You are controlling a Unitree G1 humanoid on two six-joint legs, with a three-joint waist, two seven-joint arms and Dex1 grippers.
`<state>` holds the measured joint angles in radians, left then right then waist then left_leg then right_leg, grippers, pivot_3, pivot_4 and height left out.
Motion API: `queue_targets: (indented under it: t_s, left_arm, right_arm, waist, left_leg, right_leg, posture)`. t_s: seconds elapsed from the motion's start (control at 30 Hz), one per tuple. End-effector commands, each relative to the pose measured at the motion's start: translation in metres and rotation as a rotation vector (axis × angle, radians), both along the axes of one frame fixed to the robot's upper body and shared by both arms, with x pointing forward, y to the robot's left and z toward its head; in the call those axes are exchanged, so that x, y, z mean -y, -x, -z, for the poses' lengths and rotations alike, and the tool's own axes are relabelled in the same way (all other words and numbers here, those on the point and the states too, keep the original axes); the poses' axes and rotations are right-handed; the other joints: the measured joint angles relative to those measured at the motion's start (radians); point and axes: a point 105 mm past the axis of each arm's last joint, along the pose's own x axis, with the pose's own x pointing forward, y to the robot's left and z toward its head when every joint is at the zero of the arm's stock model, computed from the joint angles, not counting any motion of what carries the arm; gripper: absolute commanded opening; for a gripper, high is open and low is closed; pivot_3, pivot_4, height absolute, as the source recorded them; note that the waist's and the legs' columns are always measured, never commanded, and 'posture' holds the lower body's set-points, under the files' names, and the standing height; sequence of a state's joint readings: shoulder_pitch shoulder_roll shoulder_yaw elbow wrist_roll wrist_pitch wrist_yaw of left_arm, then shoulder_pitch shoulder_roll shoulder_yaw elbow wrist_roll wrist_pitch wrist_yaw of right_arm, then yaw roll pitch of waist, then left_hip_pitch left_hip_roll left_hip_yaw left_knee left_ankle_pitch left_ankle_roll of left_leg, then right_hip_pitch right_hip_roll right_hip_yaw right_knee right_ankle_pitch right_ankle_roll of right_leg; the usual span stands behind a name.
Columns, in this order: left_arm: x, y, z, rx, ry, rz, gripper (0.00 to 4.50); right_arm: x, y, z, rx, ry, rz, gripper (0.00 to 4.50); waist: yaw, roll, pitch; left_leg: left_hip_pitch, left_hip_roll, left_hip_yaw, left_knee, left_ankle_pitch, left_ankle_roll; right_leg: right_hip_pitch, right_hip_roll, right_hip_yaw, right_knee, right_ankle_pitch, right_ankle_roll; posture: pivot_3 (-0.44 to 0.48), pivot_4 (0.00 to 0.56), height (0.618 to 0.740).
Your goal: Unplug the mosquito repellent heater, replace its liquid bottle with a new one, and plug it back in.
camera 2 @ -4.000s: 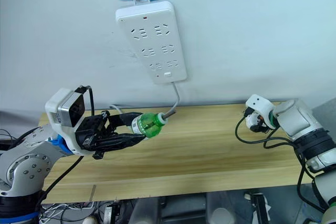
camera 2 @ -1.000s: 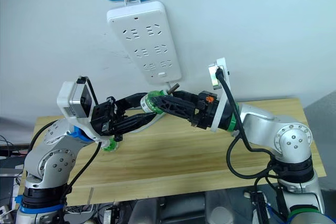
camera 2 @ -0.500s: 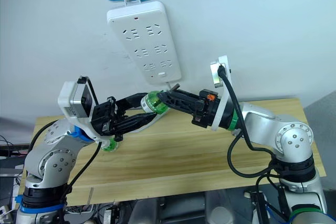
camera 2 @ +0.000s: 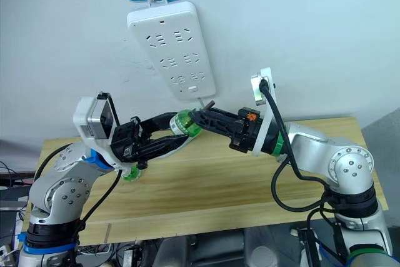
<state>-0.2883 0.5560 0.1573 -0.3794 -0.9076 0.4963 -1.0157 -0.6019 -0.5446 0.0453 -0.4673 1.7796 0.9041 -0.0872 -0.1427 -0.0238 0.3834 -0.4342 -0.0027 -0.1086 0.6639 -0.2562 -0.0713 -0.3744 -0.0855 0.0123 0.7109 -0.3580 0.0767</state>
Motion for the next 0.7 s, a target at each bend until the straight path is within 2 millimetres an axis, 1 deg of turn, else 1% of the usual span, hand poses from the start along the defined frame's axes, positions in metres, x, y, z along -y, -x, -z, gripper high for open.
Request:
queue_targets:
  t_s: [0.03,0.13,0.27,0.7]
  left_arm:
    - [-0.0026,0.0042,-0.0048,-0.013,0.003,0.016,3.55]
    - [-0.003,0.0046,-0.0065,0.052,0.004,-0.004,4.45]
    - [-0.0031,0.0082,-0.0039,0.062,-0.011,0.015,4.49]
    - [-0.0099,0.0085,-0.0012,0.063,-0.043,0.007,4.5]
  right_arm:
    - [-0.0022,0.014,-0.0087,0.046,-0.028,-0.055,0.83]
    - [-0.002,0.0141,-0.009,0.049,-0.031,-0.054,0.83]
    - [-0.0018,0.0141,-0.0092,0.052,-0.034,-0.051,0.83]
    - [-0.0008,0.0122,-0.0083,0.053,-0.027,-0.045,0.83]
  waist:
    - [0.0,0.0,0.0]
    - [0.0,0.0,0.0]
    - [0.0,0.0,0.0]
    - [0.0,0.0,0.0]
  left_leg:
    - [0.0,0.0,0.0,0.0,0.0,0.0]
    - [0.0,0.0,0.0,0.0,0.0,0.0]
    - [0.0,0.0,0.0,0.0,0.0,0.0]
    - [0.0,0.0,0.0,0.0,0.0,0.0]
  right_leg:
    - [0.0,0.0,0.0,0.0,0.0,0.0]
    - [0.0,0.0,0.0,0.0,0.0,0.0]
    - [0.0,0.0,0.0,0.0,0.0,0.0]
    - [0.0,0.0,0.0,0.0,0.0,0.0]
  posture:
    - [-0.205,0.331,0.74]
    - [-0.205,0.33,0.74]
    - [-0.205,0.327,0.74]
    - [-0.202,0.322,0.74]
